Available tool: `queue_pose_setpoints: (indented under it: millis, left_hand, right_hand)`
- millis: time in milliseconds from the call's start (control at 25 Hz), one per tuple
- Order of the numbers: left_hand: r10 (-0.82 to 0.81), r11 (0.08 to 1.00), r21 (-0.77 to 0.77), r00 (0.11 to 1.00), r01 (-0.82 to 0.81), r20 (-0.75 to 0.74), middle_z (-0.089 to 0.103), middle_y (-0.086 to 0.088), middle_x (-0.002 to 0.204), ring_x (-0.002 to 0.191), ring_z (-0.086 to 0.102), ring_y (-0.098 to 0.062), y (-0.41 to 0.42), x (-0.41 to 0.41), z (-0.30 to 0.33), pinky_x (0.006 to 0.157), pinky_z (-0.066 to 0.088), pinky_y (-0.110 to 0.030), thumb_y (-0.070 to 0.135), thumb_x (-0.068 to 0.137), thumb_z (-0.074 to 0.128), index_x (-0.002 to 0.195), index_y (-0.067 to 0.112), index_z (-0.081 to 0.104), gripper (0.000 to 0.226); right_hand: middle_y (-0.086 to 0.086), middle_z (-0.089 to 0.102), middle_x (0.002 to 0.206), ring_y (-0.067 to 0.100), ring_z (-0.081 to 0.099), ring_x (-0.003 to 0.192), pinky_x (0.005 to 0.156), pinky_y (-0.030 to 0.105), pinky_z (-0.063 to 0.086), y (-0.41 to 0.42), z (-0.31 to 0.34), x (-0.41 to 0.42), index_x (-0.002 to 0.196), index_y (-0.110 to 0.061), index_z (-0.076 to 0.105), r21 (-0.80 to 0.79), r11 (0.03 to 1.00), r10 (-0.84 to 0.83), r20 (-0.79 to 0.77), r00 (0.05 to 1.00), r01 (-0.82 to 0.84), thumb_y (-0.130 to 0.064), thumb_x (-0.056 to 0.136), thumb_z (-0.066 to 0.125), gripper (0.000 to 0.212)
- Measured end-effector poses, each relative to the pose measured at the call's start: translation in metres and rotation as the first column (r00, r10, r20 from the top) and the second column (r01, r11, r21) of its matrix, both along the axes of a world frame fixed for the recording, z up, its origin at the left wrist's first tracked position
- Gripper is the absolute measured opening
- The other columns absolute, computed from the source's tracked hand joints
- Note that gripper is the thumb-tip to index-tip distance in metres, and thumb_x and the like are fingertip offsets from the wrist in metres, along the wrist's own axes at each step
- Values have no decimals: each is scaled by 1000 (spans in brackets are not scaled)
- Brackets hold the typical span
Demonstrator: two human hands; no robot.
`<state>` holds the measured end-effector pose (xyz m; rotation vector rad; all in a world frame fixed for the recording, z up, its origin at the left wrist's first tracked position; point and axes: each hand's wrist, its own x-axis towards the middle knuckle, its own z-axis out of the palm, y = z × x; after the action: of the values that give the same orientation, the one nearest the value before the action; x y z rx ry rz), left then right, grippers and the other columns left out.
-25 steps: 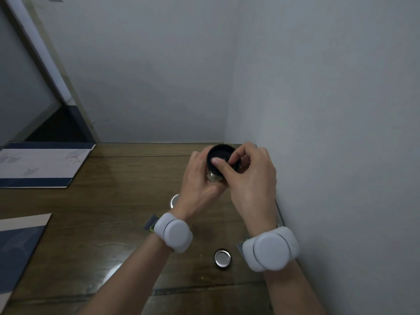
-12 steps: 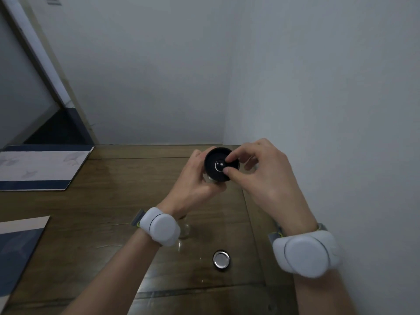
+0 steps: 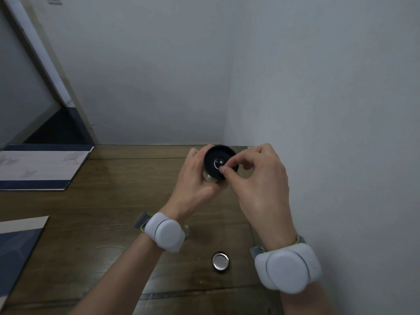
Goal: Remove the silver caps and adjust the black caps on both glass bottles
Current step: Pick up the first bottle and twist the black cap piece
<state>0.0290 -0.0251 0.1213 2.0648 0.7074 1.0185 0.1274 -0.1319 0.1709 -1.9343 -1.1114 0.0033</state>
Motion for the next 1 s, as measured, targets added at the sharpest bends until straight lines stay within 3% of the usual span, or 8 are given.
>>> queue_pose_setpoints:
  millis: [80, 360, 640, 800, 920, 1000]
  left_hand:
    - [9, 1000, 5, 1000, -9, -18, 68, 18, 99, 98, 54, -25, 1, 1, -1, 82, 52, -48, 29, 75, 69, 107, 36, 66, 33]
    - [38, 999, 7, 999, -38, -24, 67, 14, 97, 98, 53, -30, -2, 6, 1, 81, 50, -50, 21, 74, 69, 109, 22, 70, 35]
    - [105, 994, 12, 994, -105, 5, 64, 13, 95, 99, 53, -30, -8, 10, 0, 81, 50, -49, 33, 77, 69, 114, 15, 70, 41]
    - [145, 989, 3, 989, -145, 23, 61, 20, 93, 97, 51, -25, -11, 12, 2, 78, 49, -38, 50, 73, 55, 116, 18, 70, 55]
    - [165, 986, 0, 985, -165, 44, 61, 24, 93, 96, 51, -23, -9, 12, -1, 77, 48, -37, 46, 74, 57, 115, 21, 69, 50]
    - [125, 992, -25, 991, -124, 42, 63, 31, 95, 98, 54, -25, -7, 9, -3, 79, 50, -39, 45, 73, 61, 112, 37, 67, 40]
  right_hand:
    - [-14, 54, 94, 1, 58, 88, 61, 7, 34, -1, -1, -1, 82, -35, 72, 21, 999, -29, -21, 999, 30, -39, 78, 82, 12]
    - [-15, 55, 95, 1, 57, 88, 61, 7, 34, 2, -1, 1, 82, -35, 73, 34, 999, -32, -69, 997, 34, -36, 76, 84, 12]
    - [-8, 62, 98, 0, 60, 89, 66, 4, 38, 6, -4, 7, 75, -33, 73, 70, 997, 51, -295, 954, -32, -32, 73, 87, 14]
    - [-7, 61, 97, 6, 61, 90, 68, 1, 38, 10, -9, -3, 75, -32, 72, 113, 992, -16, -296, 955, 51, -32, 75, 86, 14]
    - [-10, 58, 98, 8, 61, 94, 66, 4, 36, 11, -9, -9, 78, -32, 71, 103, 993, -32, -275, 961, 62, -34, 77, 84, 14]
    - [-12, 57, 98, 6, 60, 94, 66, 7, 38, 9, -6, -6, 78, -34, 69, 53, 999, 4, -224, 975, 8, -36, 77, 84, 15]
